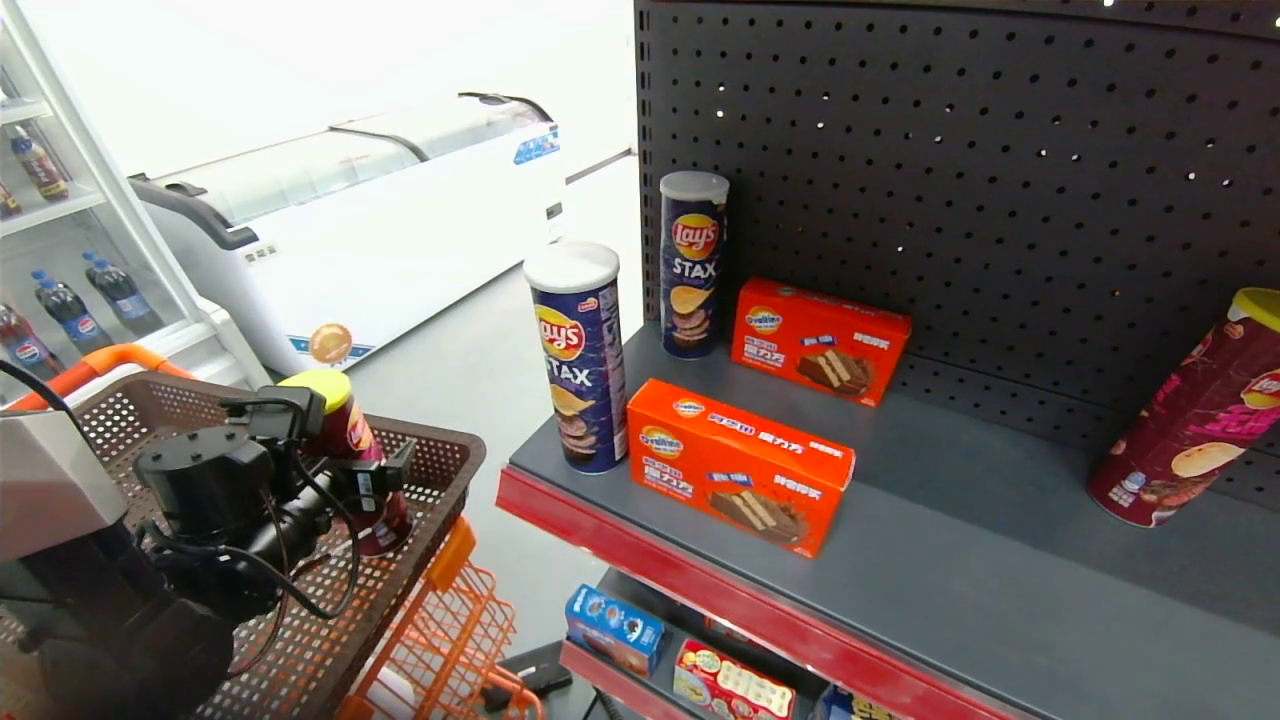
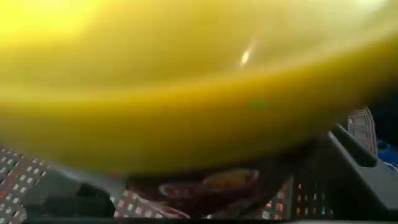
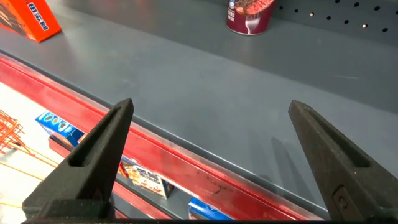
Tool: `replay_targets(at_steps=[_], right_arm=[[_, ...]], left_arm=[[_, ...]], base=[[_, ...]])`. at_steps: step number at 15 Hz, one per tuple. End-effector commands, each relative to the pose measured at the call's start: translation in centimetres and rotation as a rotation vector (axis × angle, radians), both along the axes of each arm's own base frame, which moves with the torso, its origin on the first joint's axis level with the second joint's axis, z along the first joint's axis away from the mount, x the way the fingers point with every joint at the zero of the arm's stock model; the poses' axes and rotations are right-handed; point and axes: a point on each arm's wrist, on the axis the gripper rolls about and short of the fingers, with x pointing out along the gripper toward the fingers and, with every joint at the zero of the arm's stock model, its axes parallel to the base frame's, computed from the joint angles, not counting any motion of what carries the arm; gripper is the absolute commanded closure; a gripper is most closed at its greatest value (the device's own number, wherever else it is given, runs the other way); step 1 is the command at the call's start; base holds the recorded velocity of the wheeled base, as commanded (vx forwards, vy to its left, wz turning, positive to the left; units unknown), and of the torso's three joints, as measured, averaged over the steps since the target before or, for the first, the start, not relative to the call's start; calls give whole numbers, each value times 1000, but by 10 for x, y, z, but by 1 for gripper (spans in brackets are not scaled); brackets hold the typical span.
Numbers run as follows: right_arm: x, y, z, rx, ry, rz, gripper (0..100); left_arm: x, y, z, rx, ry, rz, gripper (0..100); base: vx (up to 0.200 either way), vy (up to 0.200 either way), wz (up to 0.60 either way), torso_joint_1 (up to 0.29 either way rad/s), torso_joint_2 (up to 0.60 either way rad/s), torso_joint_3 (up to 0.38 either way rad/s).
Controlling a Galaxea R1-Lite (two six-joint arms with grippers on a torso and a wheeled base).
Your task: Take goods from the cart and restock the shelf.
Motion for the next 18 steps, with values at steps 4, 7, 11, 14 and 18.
replay_targets(at_steps=[4, 7, 11, 14, 18], right_arm=[[0, 0, 0, 0, 1, -1, 0], [0, 0, 0, 0, 0, 0, 0], [0, 0, 0, 0, 1, 0, 0], [0, 0, 0, 0, 1, -1, 0], [0, 0, 0, 0, 1, 0, 0]], left_arm=[[12, 0, 0, 1, -20, -2, 0], [14, -2, 3, 0, -39, -11, 100], [-8, -3, 12, 11, -68, -90, 100], [-56, -23, 29, 48, -65, -229, 100], [-88, -62, 68, 60, -202, -376, 100]], base=[[0, 0, 0, 0, 0, 0], [0, 0, 0, 0, 0, 0], [0, 0, 0, 0, 0, 0], [0, 0, 0, 0, 0, 0], [0, 0, 0, 0, 0, 0]])
